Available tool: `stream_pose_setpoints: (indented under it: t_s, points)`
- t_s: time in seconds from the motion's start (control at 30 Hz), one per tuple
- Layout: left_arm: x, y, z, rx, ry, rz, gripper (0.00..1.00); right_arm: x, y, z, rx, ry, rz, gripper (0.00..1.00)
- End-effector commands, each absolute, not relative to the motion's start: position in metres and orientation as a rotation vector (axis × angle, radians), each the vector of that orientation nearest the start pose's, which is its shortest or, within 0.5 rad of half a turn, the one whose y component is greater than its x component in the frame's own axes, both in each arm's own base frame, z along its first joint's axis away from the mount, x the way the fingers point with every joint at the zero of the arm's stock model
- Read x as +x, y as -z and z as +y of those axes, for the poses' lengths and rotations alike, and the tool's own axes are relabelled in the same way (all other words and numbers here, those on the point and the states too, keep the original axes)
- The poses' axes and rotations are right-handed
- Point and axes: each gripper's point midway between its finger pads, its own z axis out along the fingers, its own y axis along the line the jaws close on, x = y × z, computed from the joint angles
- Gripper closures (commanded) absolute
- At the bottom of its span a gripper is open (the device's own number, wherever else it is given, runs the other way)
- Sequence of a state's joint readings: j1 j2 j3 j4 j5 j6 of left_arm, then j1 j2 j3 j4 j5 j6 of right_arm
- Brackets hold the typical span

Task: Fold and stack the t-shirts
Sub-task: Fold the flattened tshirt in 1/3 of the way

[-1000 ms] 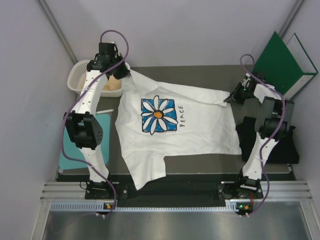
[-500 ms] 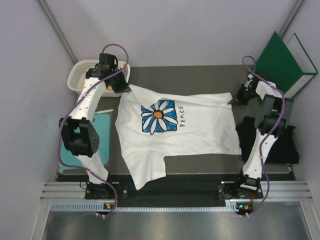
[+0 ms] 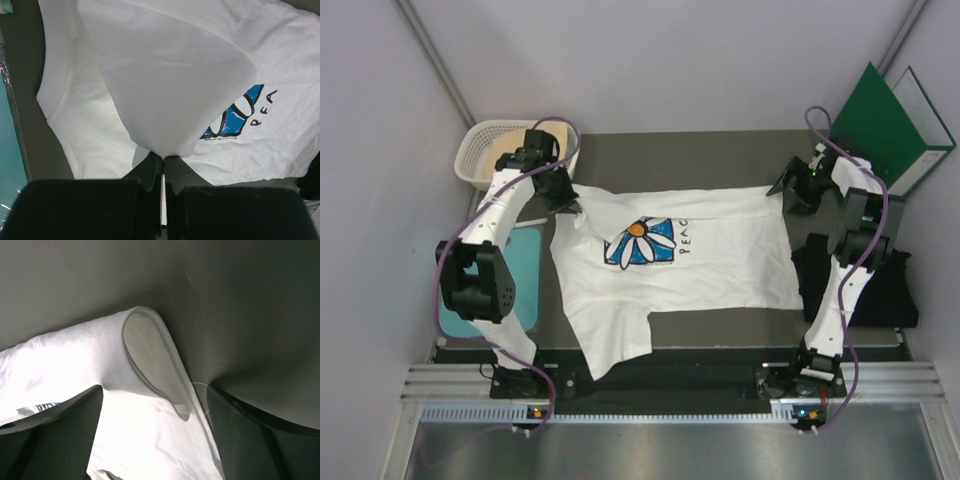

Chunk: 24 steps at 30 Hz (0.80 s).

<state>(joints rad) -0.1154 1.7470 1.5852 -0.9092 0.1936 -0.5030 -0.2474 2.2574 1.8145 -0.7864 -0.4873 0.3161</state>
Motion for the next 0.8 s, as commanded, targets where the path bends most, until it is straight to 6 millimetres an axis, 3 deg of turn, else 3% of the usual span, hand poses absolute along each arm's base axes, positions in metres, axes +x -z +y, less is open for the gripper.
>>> stream_pose_setpoints:
  t_s: [0.0, 0.43, 0.5, 0.53, 0.57, 0.6, 0.7, 0.77]
  points:
    - [0.364, -0.174, -0.106, -0.423, 0.458, 2.668, 1.0, 0.472, -0.028, -0.047, 0.672, -0.544, 2.702, 0.13]
    - [0.291, -0.114, -0.11, -0.495, 0.389, 2.836, 1.0, 0.465, -0.028, -0.041, 0.673, -0.555, 2.714, 0.07]
    - [0.284, -0.106, -0.11, -0.493, 0.358, 2.864, 1.0, 0.464, -0.033, -0.042, 0.668, -0.542, 2.708, 0.0]
    - [0.282, -0.103, -0.11, -0.49, 0.344, 2.881, 0.89, 0.462, -0.033, -0.041, 0.665, -0.54, 2.71, 0.01]
    - [0.275, -0.101, -0.108, -0.487, 0.314, 2.912, 0.61, 0.46, -0.035, -0.041, 0.65, -0.536, 2.711, 0.01]
    - [0.276, -0.102, -0.103, -0.472, 0.228, 2.904, 0.02, 0.461, -0.043, -0.042, 0.633, -0.527, 2.691, 0.0]
    - [0.284, -0.116, -0.093, -0.426, 0.068, 2.826, 0.01, 0.457, -0.052, -0.043, 0.614, -0.477, 2.668, 0.0]
    - [0.295, -0.127, -0.089, -0.421, 0.052, 2.759, 0.01, 0.454, -0.051, -0.04, 0.606, -0.477, 2.671, 0.0]
